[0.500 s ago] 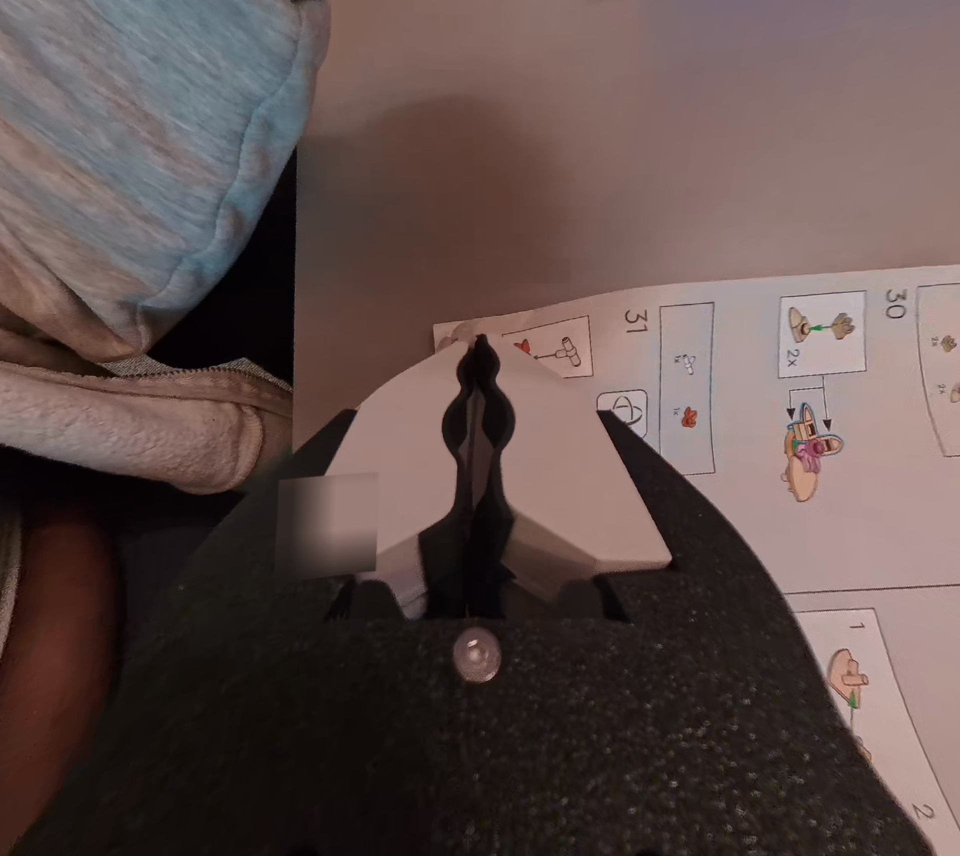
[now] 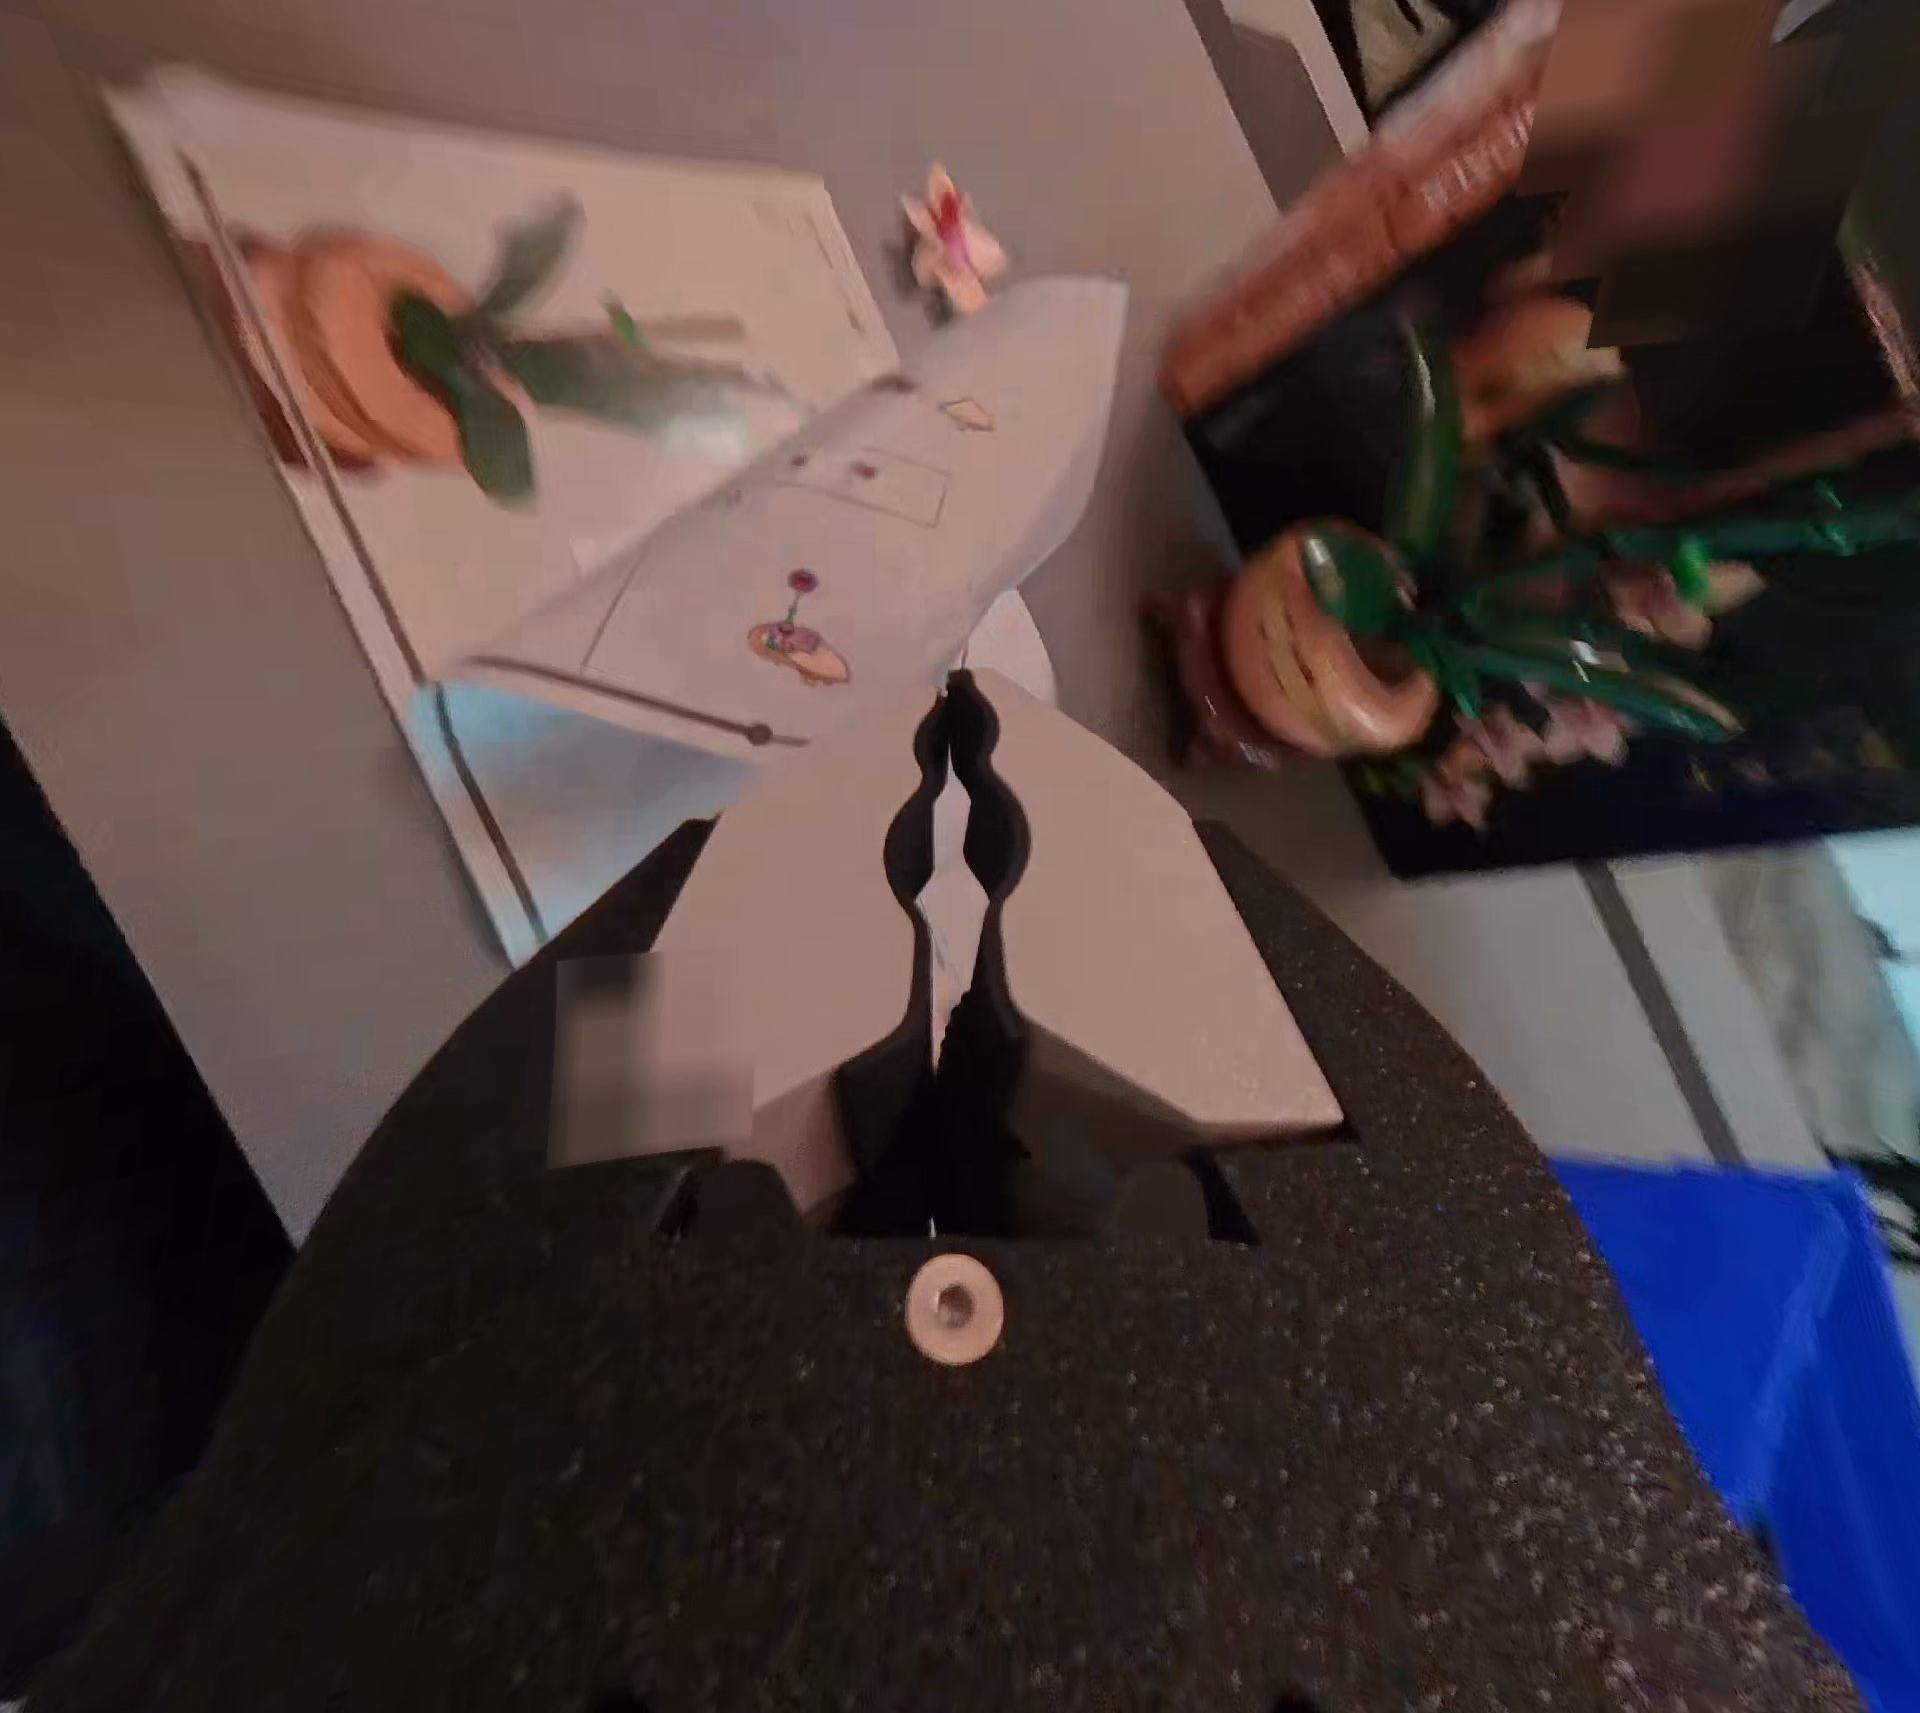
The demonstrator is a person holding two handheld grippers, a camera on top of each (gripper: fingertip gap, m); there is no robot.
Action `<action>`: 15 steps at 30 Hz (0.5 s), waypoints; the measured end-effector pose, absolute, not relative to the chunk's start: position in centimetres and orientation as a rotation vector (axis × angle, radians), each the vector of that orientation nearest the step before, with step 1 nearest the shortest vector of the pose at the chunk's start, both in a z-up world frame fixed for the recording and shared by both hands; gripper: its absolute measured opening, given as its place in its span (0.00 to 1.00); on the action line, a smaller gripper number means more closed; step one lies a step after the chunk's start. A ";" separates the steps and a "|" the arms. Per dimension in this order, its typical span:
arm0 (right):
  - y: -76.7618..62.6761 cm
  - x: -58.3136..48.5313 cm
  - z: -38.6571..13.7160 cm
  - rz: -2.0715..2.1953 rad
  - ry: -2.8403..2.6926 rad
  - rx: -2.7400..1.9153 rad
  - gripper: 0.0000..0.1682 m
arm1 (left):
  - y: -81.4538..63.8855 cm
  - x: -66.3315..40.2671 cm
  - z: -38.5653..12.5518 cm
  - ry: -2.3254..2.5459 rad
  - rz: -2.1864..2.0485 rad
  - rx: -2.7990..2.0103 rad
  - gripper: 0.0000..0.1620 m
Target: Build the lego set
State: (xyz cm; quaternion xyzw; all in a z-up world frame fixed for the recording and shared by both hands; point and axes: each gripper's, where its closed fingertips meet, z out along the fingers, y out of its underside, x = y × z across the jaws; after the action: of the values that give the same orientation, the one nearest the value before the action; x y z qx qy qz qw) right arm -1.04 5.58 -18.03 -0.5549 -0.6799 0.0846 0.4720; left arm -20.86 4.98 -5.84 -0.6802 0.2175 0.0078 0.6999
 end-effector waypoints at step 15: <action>10.3 14.6 -22.8 -0.188 -1.749 -1.849 0.06 | 6.9 -15.2 -8.7 0.637 -0.060 -1.614 0.22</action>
State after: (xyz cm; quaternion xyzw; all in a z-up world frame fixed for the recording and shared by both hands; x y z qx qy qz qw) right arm 14.63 10.32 -22.76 -0.6932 -0.6558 -0.0703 0.2906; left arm -15.17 6.90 -8.69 -0.7095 0.2798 -0.0264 0.6463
